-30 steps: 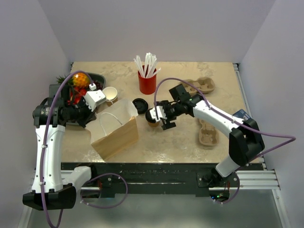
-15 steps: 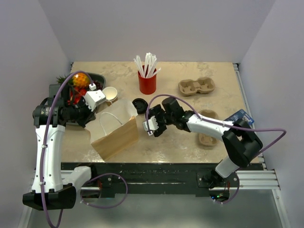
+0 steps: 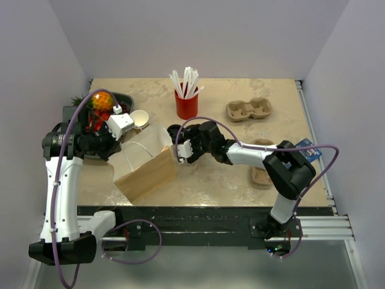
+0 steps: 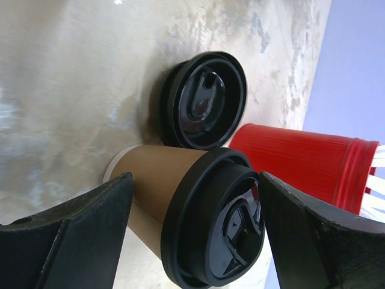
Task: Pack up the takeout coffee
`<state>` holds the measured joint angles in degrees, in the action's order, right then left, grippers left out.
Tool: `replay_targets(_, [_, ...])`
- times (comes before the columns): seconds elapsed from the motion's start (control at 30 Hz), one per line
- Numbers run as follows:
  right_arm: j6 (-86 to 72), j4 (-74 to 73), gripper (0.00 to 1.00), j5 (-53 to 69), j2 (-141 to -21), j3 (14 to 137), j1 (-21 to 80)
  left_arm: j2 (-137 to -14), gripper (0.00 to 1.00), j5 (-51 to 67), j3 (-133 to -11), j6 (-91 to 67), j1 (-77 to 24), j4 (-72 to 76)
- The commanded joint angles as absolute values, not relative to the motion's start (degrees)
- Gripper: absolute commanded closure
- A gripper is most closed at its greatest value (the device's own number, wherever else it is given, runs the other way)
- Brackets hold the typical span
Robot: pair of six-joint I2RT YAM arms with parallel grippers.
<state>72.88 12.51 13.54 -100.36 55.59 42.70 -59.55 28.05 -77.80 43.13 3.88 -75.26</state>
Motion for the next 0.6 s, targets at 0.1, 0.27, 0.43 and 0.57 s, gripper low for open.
replay_targets(0.1, [74.53, 15.73, 0.15, 9.23, -105.9, 60.11, 40.52, -60.82, 1.0, 28.04, -78.57, 43.77, 4.13, -74.88])
replay_targets(0.27, [75.06, 16.26, 0.15, 9.58, -108.54, 63.8, 38.24, -61.08, 1.0, 28.04, -78.49, 43.77, 4.13, -74.79])
replay_targets(0.43, [75.41, 15.29, 0.15, 10.98, -110.65, 66.7, 36.65, -61.26, 1.0, 28.3, -78.57, 43.95, 4.13, -74.71])
replay_targets(0.57, [74.27, 15.65, 0.13, 12.39, -110.04, 66.45, 36.39, -61.79, 1.0, 28.92, -78.84, 43.95, 4.13, -74.44])
